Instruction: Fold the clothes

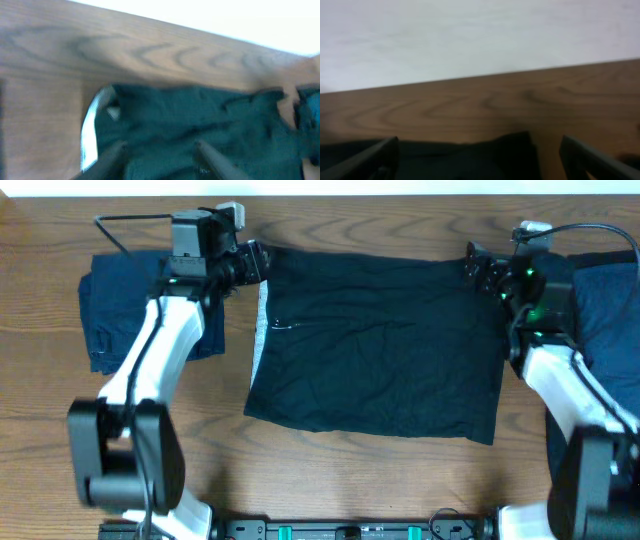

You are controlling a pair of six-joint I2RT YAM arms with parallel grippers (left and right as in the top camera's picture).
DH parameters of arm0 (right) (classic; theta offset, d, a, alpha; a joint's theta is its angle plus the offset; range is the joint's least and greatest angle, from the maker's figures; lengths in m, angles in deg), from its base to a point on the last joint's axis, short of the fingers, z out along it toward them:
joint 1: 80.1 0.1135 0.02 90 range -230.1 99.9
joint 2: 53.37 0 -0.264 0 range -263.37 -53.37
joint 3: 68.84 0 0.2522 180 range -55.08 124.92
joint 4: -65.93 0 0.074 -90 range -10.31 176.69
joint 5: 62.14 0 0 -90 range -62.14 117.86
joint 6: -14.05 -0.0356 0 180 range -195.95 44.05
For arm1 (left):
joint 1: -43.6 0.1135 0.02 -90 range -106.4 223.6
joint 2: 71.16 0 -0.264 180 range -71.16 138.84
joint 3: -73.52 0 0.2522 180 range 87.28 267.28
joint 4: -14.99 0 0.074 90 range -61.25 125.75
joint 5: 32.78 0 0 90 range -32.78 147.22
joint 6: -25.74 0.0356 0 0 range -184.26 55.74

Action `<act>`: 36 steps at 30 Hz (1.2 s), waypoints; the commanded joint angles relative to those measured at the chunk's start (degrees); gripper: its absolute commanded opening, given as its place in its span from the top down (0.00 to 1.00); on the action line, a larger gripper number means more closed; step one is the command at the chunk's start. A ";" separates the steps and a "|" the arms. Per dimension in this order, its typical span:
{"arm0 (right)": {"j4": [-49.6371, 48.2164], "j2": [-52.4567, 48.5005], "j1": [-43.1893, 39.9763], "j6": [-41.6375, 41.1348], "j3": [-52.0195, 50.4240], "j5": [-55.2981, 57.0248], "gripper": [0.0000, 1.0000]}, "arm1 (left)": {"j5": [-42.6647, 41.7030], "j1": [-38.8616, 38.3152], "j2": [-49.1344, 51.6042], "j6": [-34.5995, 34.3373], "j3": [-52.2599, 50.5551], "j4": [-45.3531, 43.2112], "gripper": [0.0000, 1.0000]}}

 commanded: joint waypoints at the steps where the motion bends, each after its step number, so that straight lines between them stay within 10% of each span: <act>1: 5.55 5.64 -0.24 -0.59 0.44 -6.64 0.01 | 0.31 0.24 -4.87 5.60 0.76 5.55 0.75; 6: 11.67 10.16 -0.17 -3.61 0.44 -11.52 0.03 | 4.52 0.24 -8.70 5.57 0.76 16.33 0.88; 10: 13.05 9.38 0.22 -3.58 0.44 -13.53 0.78 | 8.39 0.24 -7.89 5.62 0.76 25.09 0.89; 12: 14.08 8.22 0.87 -3.13 0.44 -13.51 0.99 | 9.31 0.24 -6.64 5.81 0.76 28.92 0.89; 27: 18.12 -6.95 2.75 2.23 2.21 -8.59 0.99 | 9.27 0.17 0.81 8.24 0.76 38.58 0.89; 36: 40.83 -10.78 2.75 3.80 17.42 -8.31 0.99 | 9.22 0.07 0.81 8.20 0.76 49.77 0.94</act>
